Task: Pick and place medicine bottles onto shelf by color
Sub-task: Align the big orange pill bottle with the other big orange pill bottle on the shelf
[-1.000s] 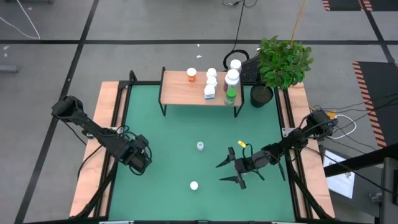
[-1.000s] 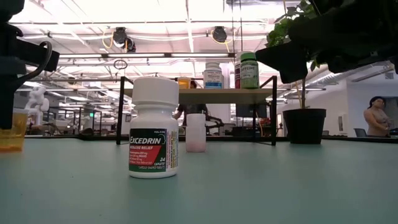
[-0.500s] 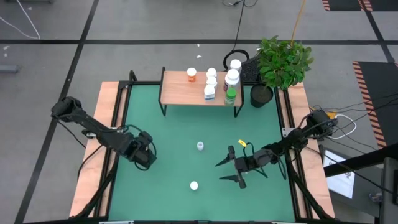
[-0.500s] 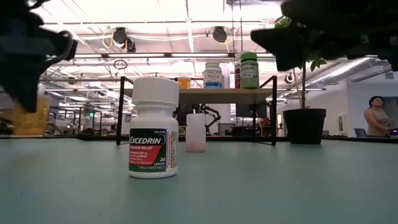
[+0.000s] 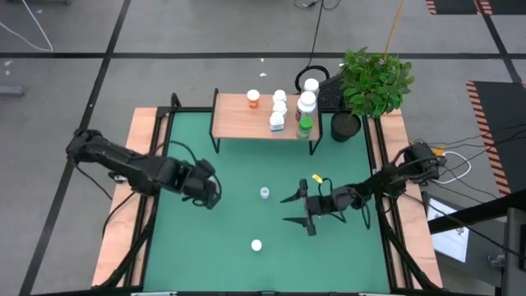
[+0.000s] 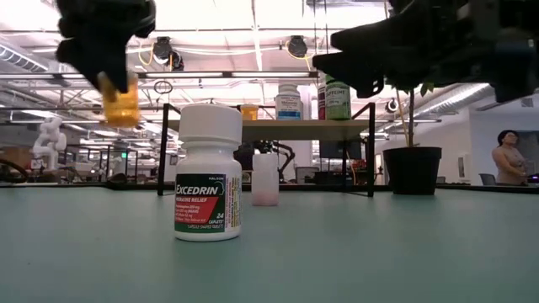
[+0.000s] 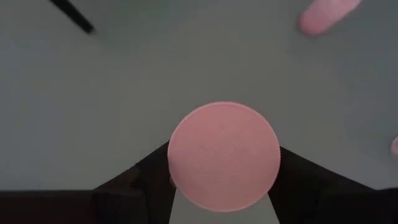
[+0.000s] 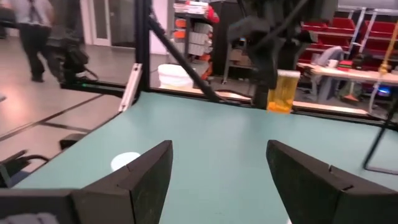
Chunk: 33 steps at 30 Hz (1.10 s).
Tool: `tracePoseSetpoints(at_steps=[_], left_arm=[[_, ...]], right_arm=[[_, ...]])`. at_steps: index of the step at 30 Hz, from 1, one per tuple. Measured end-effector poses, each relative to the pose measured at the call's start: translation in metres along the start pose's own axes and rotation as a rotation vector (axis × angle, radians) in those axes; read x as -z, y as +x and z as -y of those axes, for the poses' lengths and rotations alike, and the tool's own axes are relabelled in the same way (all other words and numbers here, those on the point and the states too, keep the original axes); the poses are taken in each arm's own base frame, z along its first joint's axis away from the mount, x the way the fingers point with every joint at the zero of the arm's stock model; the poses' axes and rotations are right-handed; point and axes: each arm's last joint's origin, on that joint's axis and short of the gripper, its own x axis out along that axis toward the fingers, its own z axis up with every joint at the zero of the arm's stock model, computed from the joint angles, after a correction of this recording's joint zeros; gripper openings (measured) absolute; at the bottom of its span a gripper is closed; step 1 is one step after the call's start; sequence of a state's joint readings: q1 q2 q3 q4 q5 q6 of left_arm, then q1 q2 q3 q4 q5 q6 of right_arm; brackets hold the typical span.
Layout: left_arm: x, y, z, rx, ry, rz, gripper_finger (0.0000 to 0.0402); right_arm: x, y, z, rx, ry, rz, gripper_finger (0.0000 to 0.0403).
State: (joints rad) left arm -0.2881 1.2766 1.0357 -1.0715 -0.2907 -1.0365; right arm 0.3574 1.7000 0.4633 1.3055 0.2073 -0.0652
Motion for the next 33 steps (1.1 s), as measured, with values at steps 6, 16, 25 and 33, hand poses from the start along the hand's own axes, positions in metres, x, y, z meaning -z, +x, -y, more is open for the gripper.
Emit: tracePoseSetpoints(at_steps=[6,16,25,33], left_arm=[[-0.029,-0.018,-0.001,0.049,0.009,0.063,0.0211],[-0.09,-0.03,0.008,0.045,0.177,0.147,0.0211],[-0.18,-0.011,-0.007,0.01,0.242,0.153,0.0211],[-0.252,0.011,-0.046,-0.063,0.204,0.092,0.0211]], right_arm=[[0.0,0.001,0.007,-0.004,0.031,0.001,0.0253],[-0.009,-0.004,0.012,-0.012,0.047,-0.067,0.0253],[-0.01,-0.008,0.012,-0.009,0.067,-0.142,0.0253],[-0.003,-0.009,0.012,-0.005,0.098,-0.211,0.0253]])
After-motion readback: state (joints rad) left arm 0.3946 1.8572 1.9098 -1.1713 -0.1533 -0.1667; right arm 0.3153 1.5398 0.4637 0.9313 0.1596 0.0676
